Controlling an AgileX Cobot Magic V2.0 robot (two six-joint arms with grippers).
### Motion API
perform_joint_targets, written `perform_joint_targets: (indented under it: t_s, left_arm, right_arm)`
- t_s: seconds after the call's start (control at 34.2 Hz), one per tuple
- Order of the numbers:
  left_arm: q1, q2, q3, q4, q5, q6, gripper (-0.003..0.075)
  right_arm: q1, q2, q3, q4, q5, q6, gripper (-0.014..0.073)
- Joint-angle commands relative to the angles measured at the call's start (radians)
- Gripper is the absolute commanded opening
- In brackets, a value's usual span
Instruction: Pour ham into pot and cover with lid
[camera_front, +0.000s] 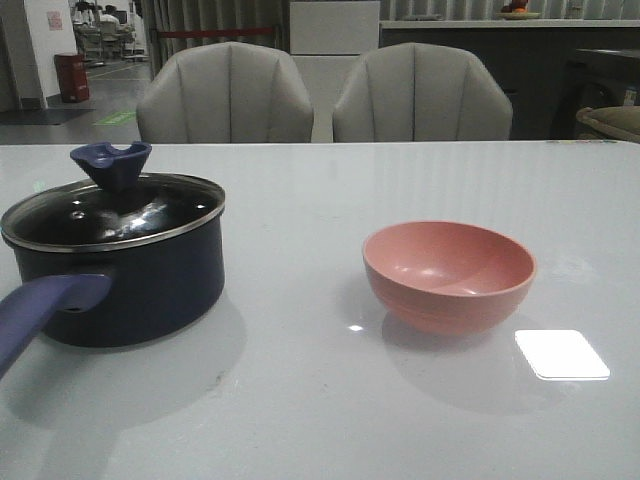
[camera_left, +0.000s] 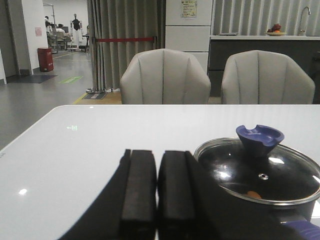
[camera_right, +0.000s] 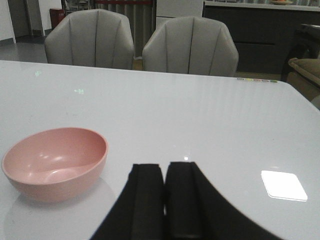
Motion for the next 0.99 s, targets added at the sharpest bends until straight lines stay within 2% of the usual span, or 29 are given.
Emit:
perform_joint_targets:
  t_s: [0.0, 0.96]
  left_arm:
    - [-0.001, -0.019, 0.022, -0.001, -0.078, -0.011, 0.0113]
    - [-0.001, -0.019, 0.022, -0.001, -0.078, -0.011, 0.0113]
  right_arm:
    - [-0.007, -0.022, -0.005, -0.016, -0.096, 0.001, 0.0146]
    - [-0.007, -0.021, -0.005, -0.017, -0.085, 0.001, 0.0146]
